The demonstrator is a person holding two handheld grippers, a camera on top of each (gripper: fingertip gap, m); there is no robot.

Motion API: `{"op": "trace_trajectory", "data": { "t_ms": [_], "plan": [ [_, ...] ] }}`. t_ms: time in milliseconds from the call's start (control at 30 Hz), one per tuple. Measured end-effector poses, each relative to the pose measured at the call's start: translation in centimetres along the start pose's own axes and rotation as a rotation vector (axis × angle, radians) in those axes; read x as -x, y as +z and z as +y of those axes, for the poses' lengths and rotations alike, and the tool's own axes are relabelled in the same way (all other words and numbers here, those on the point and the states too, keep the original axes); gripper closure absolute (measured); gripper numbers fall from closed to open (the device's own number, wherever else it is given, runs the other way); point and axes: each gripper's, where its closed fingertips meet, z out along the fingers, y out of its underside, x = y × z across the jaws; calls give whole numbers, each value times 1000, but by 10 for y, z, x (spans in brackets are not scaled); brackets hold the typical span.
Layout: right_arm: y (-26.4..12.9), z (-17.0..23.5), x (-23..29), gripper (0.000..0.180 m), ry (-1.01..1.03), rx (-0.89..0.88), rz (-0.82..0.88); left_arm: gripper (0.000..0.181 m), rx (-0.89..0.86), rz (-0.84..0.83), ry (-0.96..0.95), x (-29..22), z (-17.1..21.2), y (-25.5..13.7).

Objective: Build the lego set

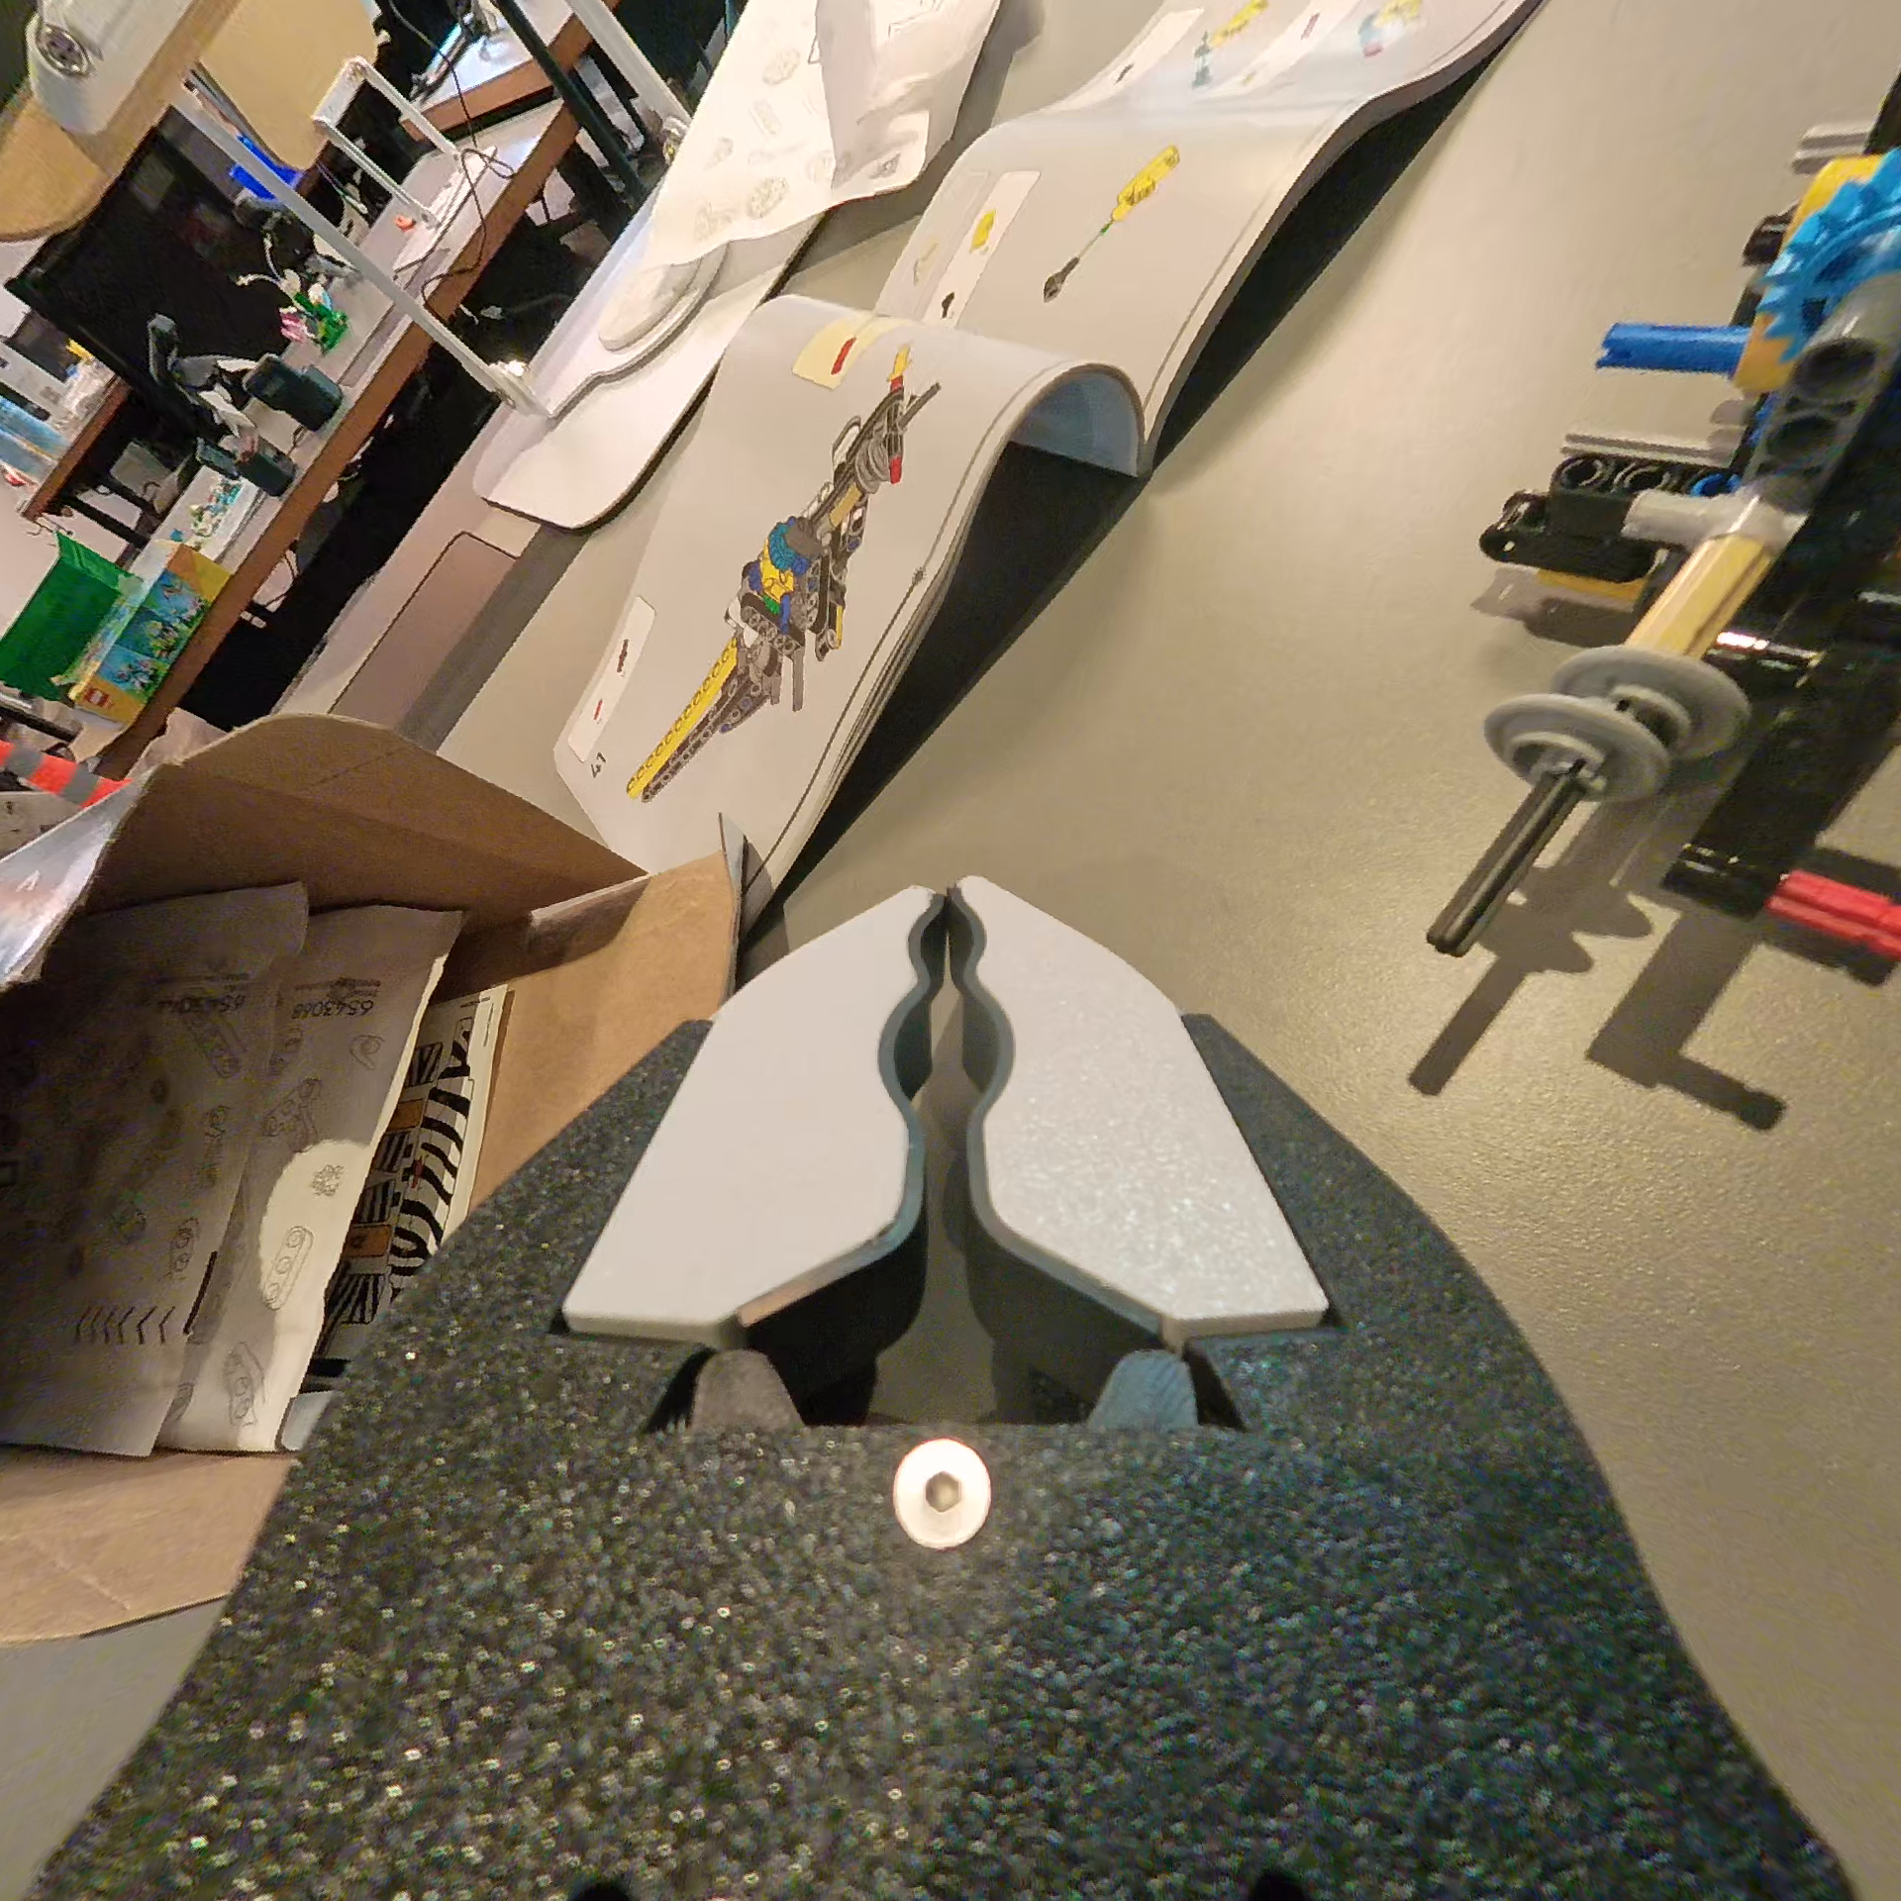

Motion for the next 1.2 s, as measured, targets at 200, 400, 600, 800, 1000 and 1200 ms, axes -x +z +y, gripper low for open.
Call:
{"op": "trace_trajectory", "data": {
  "t_ms": [200,400,600,800,1000,1200],
  "plan": [
    [4,4,3,180,4,22,-21,181,-1,0,-4,0,0,0],
    [7,7,6,180,10,43,-35,181,-1,0,-5,0,0,0],
    [10,9,7,180,19,54,-47,181,-1,-1,-5,0,0,0],
    [16,13,9,179,19,82,-59,181,-1,-2,-4,0,0,0],
    [14,12,8,180,11,82,-41,181,-2,-3,-3,0,-1,0],
    [3,5,4,180,-12,71,31,181,0,-1,-5,0,-1,0]
  ]
}}
